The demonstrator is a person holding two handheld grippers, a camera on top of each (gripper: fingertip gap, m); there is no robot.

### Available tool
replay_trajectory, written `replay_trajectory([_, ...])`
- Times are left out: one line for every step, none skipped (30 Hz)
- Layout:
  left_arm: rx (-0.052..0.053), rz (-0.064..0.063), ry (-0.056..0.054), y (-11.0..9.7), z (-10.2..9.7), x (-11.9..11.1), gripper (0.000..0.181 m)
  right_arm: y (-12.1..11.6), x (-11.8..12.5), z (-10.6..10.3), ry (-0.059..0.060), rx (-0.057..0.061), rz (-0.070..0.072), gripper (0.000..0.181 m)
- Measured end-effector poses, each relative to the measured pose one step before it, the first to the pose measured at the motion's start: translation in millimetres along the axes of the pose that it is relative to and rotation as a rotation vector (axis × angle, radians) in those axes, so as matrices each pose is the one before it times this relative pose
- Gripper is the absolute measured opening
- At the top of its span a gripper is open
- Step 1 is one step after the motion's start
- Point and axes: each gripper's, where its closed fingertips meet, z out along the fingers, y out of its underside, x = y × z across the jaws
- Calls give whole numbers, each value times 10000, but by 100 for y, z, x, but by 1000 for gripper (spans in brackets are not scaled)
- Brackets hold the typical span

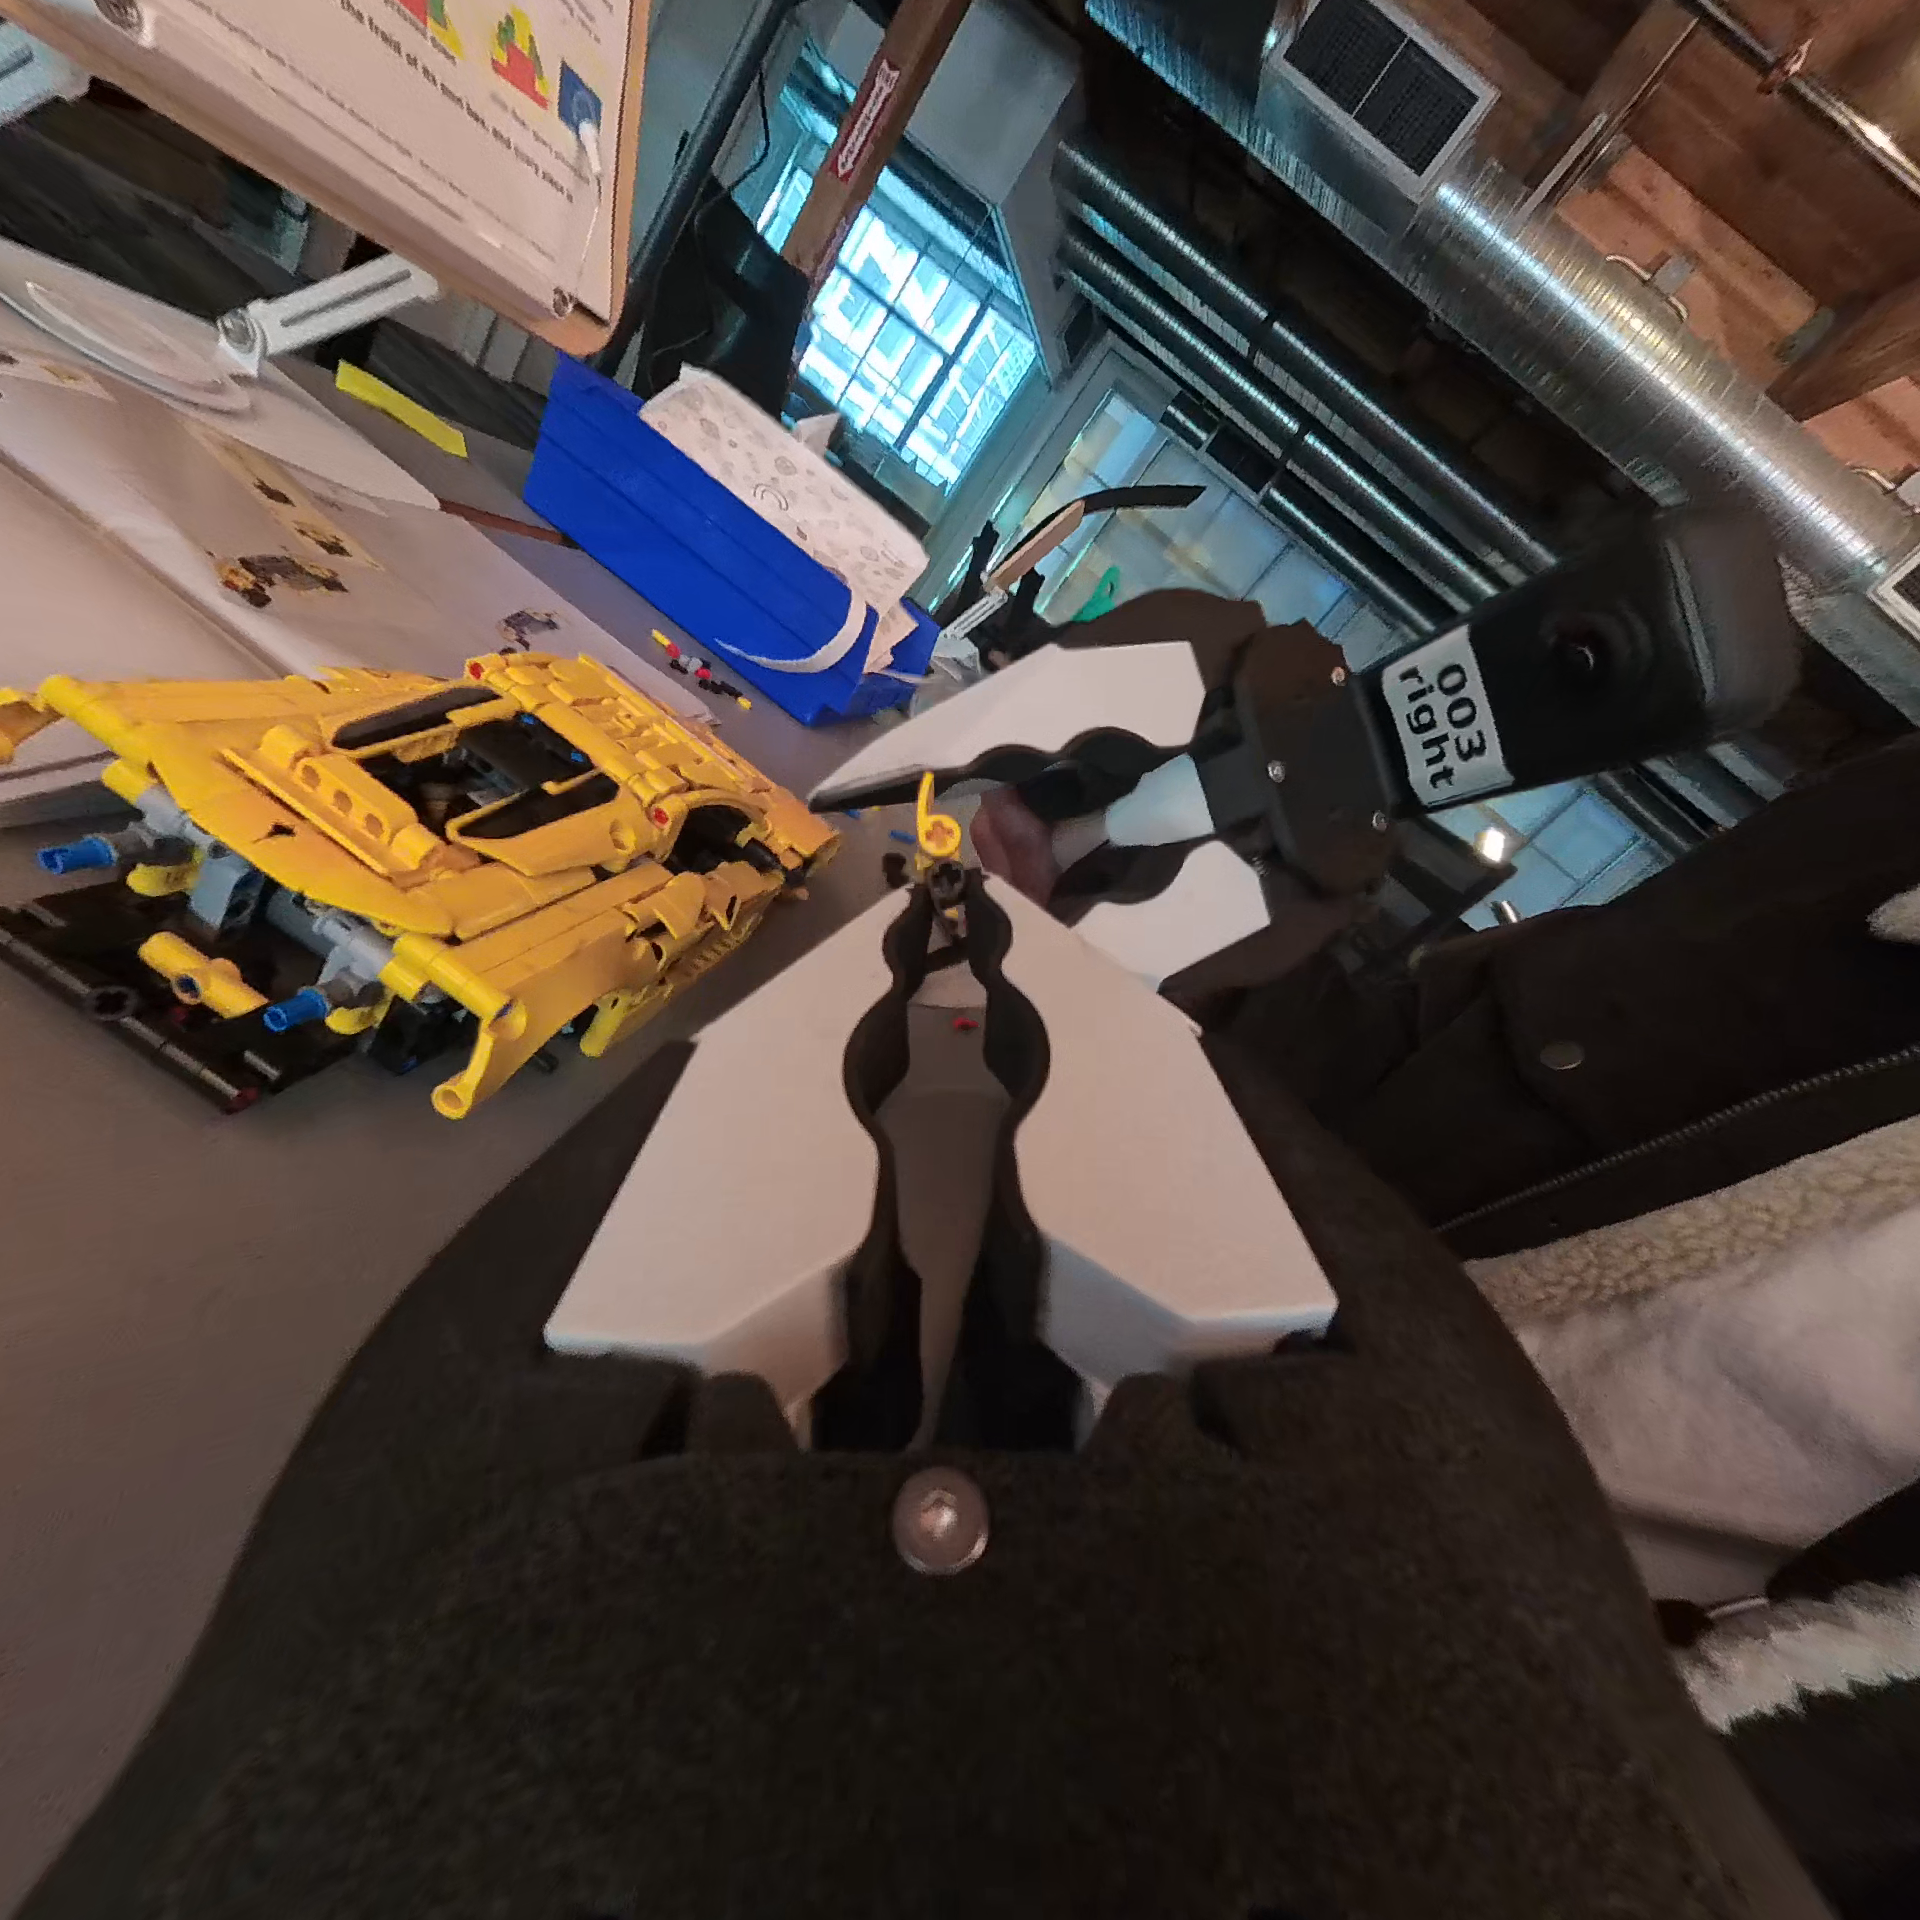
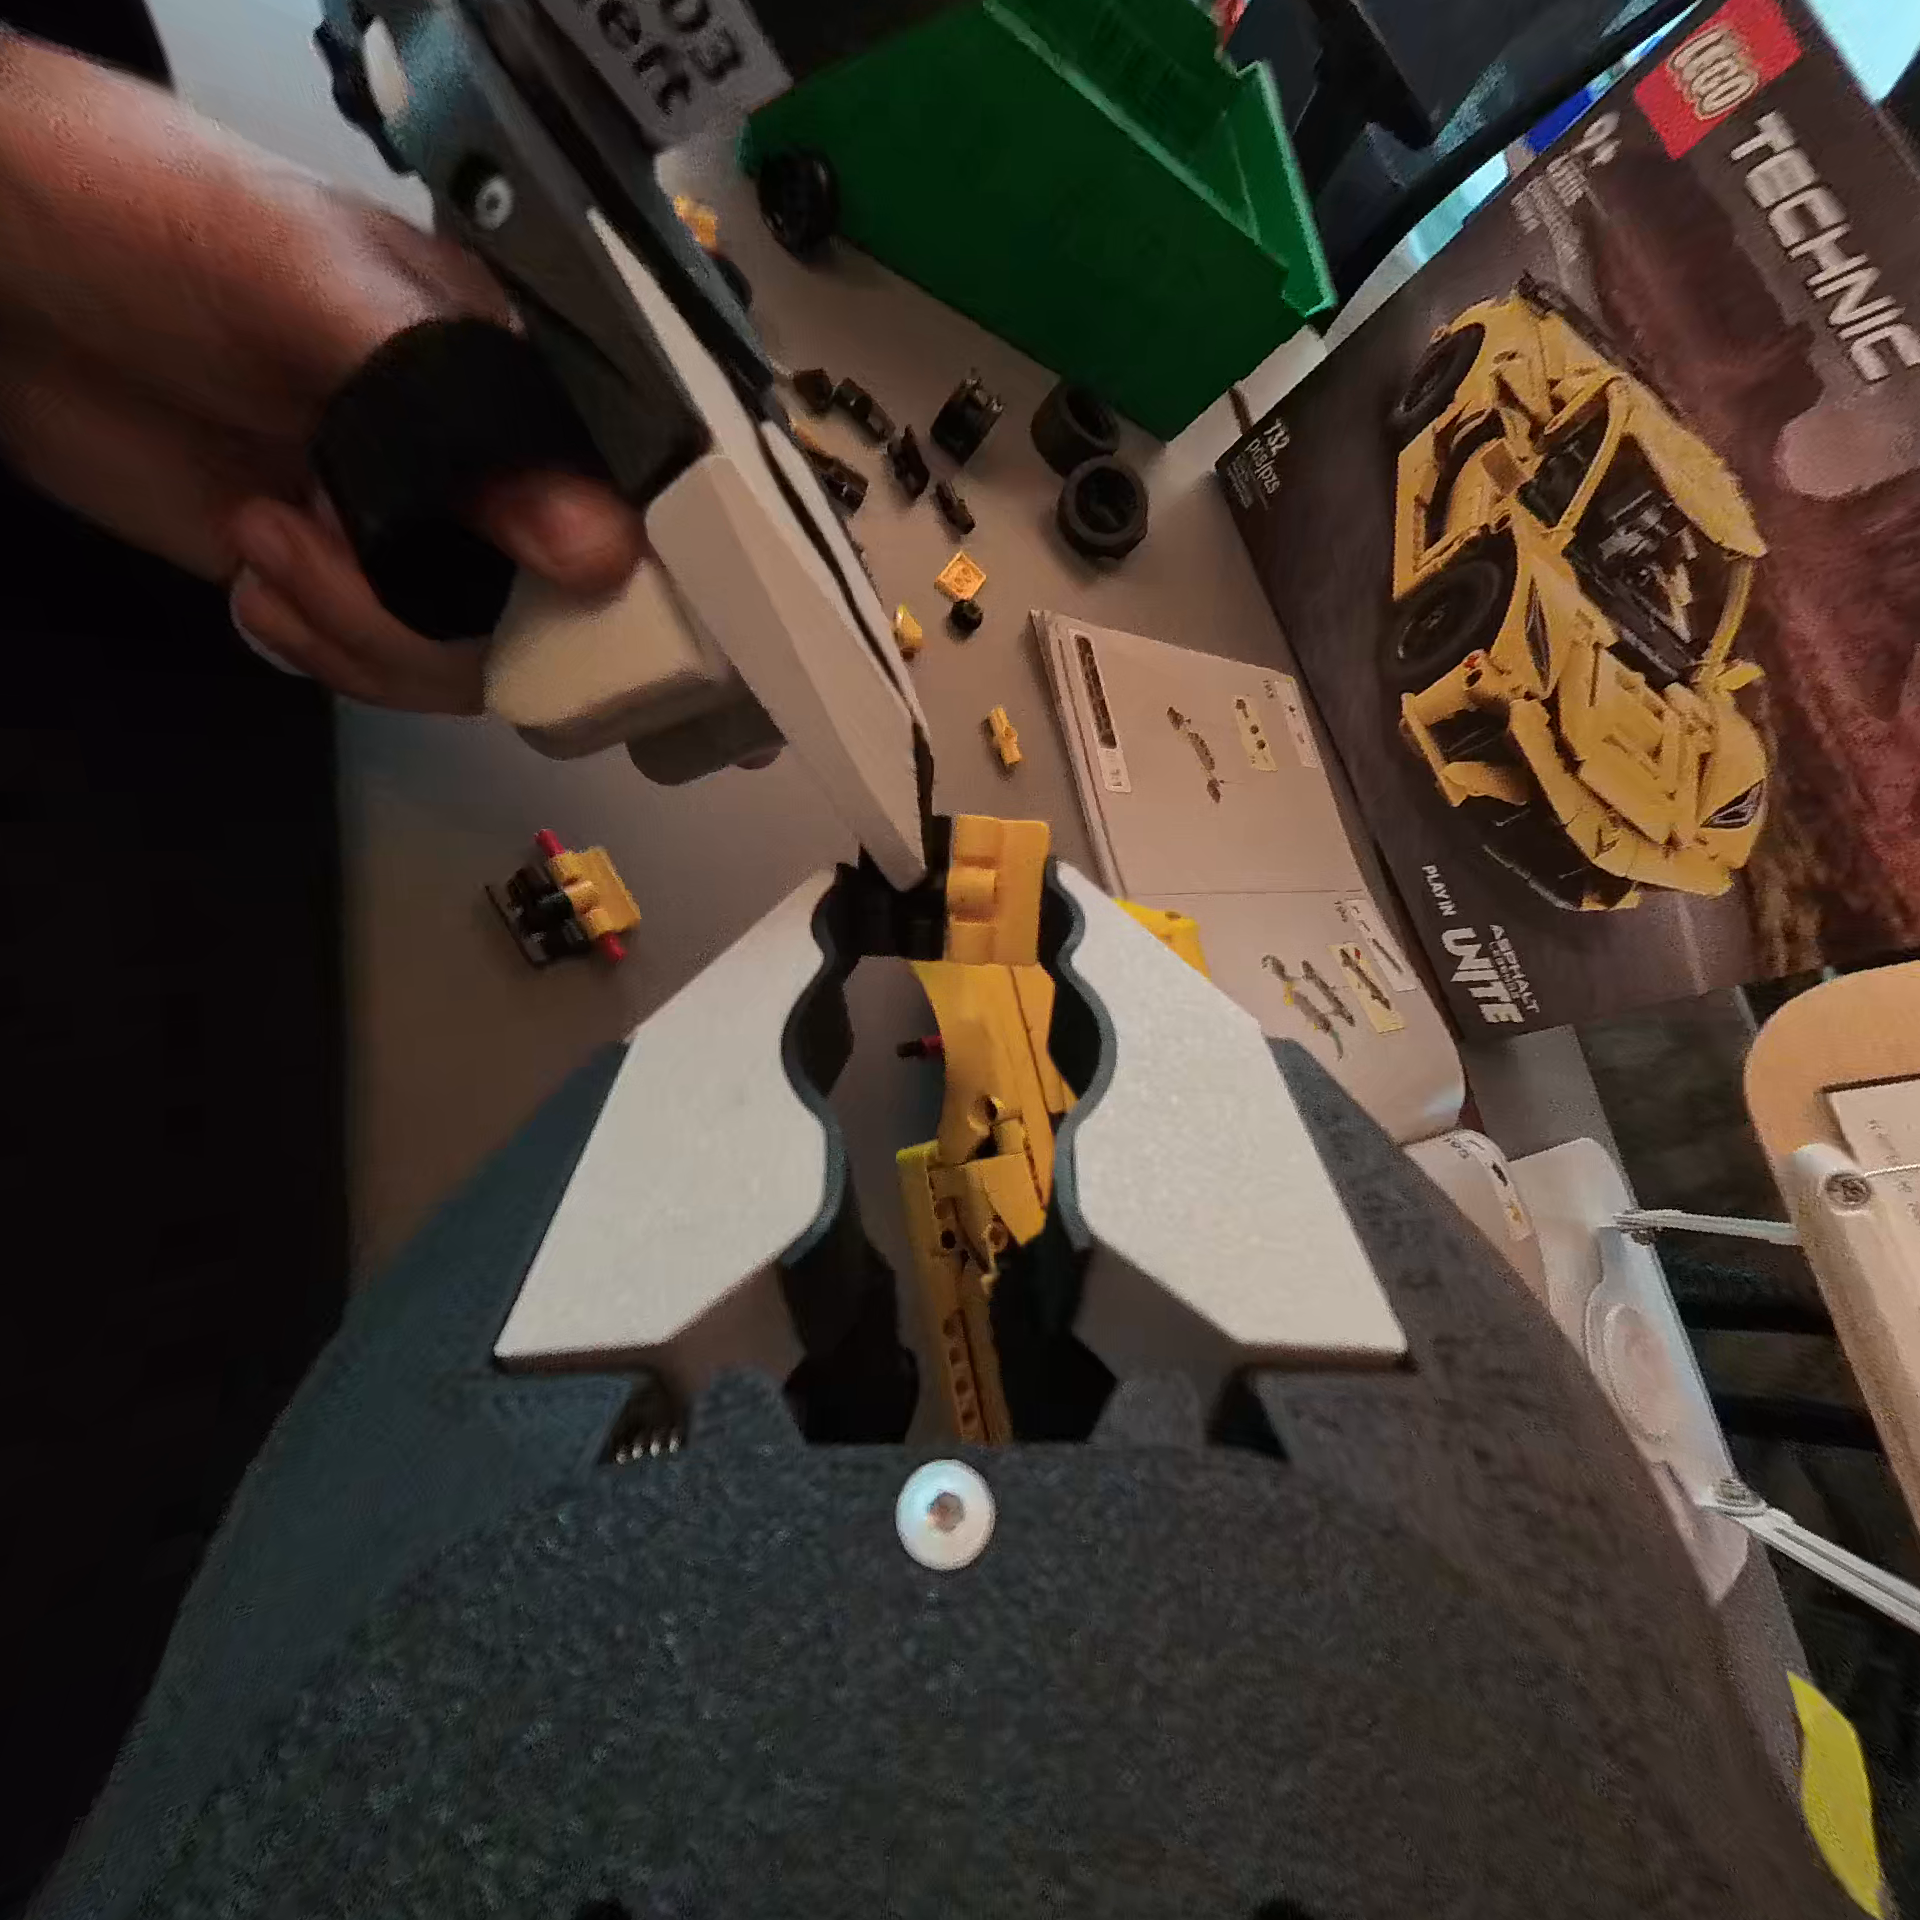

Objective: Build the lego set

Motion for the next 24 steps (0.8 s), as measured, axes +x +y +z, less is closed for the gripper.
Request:
replay_trajectory([-227, -154, -74, 411, 199, -293, 6, 646, -220, 110, -197, -265, -178, 34])
replay_trajectory([-118, -90, -75, 182, 183, -203, 9, 624, 160, -28, 91, -263, -180, 34])
replay_trajectory([-58, 32, -171, 62, 118, -246, 18, 335, 122, -155, 133, -71, -176, 34])
replay_trajectory([-68, 107, -213, 106, 95, -265, 27, 94, -263, -191, -105, 69, -134, 34])
replay_trajectory([-67, 116, -63, 96, 128, -5, 30, 168, -233, -158, -98, -28, -22, 34])
replay_trajectory([-65, 122, 85, 85, 150, 240, 30, 273, -272, -76, -137, -137, -2, 34])
replay_trajectory([-80, 122, 57, 107, 172, 206, 31, 256, -294, -25, -137, -110, -49, 34])
replay_trajectory([-74, 87, -20, 107, 154, 54, 31, 139, -177, -26, -46, -34, -112, 34])
replay_trajectory([-52, 45, 13, 51, 126, 64, 31, 52, -41, -37, 59, 33, -120, 34])
replay_trajectory([-41, 5, 28, 15, 110, 66, 31, 63, 101, -27, 122, 12, -59, 34])
replay_trajectory([-18, -6, -34, -15, 75, -46, 30, 80, 32, 2, 35, -15, -20, 34])
replay_trajectory([-12, 10, -31, 2, 71, -34, 30, -13, 36, -19, 25, 27, 7, 34])
replay_trajectory([-18, 22, 9, 0, 57, 34, 30, -152, 107, -78, 81, 131, -3, 34])
replay_trajectory([3, 39, 13, -21, 44, 72, 30, -219, 133, -113, 101, 190, 1, 34])
replay_trajectory([8, 59, -12, -4, 31, 58, 30, -205, 16, -108, 13, 183, 21, 34])
replay_trajectory([-23, 70, -64, 21, 48, -27, 30, -128, -17, -58, -13, 120, 26, 34])
replay_trajectory([-62, 84, -94, 91, 80, -70, 30, -31, 30, -3, 28, 50, -22, 34])
replay_trajectory([-82, 91, -82, 116, 106, -37, 30, 19, 23, 20, 47, 13, -63, 34])
replay_trajectory([-77, 79, -68, 108, 119, -20, 30, 70, -45, 73, 3, -50, -62, 34])
replay_trajectory([-60, 51, -62, 84, 99, -49, 29, 51, -70, 87, 4, -56, -65, 34])
replay_trajectory([-15, 8, -43, 3, 58, -48, 28, 11, -101, 69, 4, -29, -88, 34])
replay_trajectory([14, -24, -10, -49, 7, -26, 28, 24, -165, 83, -22, -50, -107, 34])
replay_trajectory([-10, -29, -10, -10, -9, -50, 26, 82, -73, 86, 47, -88, -141, 34])
replay_trajectory([-32, -21, -26, 41, -3, -80, 23, 80, -46, 92, 76, -86, -176, 34])
